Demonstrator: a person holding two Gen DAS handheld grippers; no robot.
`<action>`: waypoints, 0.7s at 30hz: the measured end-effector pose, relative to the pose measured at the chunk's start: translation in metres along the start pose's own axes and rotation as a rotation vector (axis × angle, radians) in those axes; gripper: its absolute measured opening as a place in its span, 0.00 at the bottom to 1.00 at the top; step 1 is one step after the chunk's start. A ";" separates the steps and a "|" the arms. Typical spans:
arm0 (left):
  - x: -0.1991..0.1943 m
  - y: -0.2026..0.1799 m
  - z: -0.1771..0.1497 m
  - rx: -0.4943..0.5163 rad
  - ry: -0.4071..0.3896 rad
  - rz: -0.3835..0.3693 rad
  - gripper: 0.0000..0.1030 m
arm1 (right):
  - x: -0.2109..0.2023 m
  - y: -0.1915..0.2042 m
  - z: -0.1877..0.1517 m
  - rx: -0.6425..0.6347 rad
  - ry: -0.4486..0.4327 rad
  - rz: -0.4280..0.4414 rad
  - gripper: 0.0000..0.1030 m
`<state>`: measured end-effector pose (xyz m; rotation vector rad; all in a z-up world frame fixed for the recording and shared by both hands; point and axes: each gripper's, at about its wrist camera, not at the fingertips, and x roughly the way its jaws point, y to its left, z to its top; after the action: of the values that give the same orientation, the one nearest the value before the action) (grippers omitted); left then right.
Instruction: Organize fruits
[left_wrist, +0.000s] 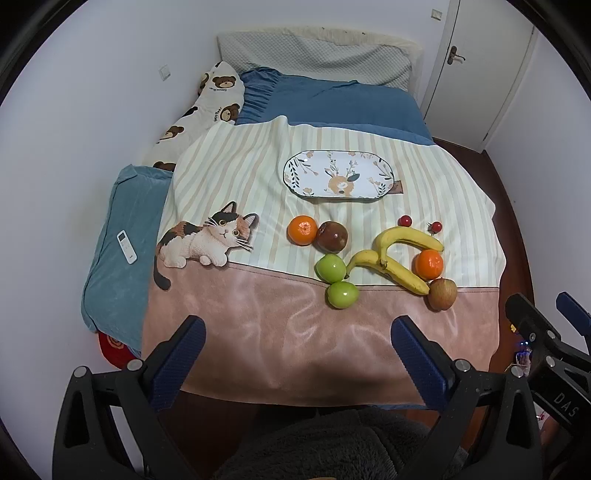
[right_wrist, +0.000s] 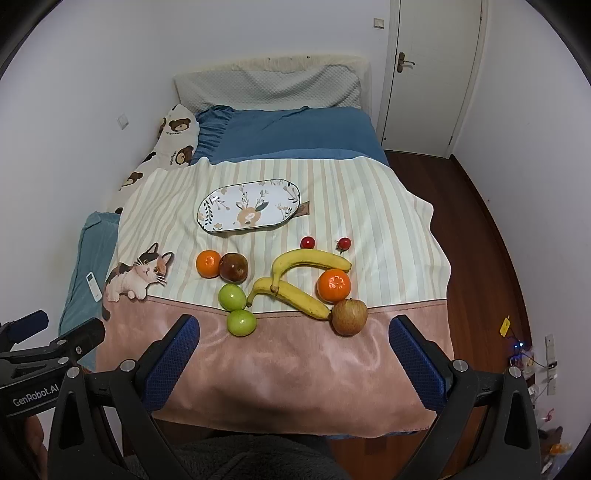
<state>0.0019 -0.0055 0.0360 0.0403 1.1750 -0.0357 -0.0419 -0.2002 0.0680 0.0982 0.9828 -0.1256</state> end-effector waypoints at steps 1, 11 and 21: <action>0.000 0.000 0.001 0.000 -0.001 0.000 1.00 | 0.001 -0.001 0.000 0.000 0.000 0.001 1.00; 0.005 0.002 0.004 -0.004 -0.010 -0.002 1.00 | 0.008 -0.004 0.014 0.002 -0.001 0.011 1.00; 0.005 0.002 0.003 -0.004 -0.011 -0.002 1.00 | 0.009 -0.003 0.013 0.003 -0.002 0.012 1.00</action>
<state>0.0064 -0.0038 0.0321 0.0350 1.1639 -0.0354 -0.0264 -0.2054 0.0674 0.1071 0.9796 -0.1161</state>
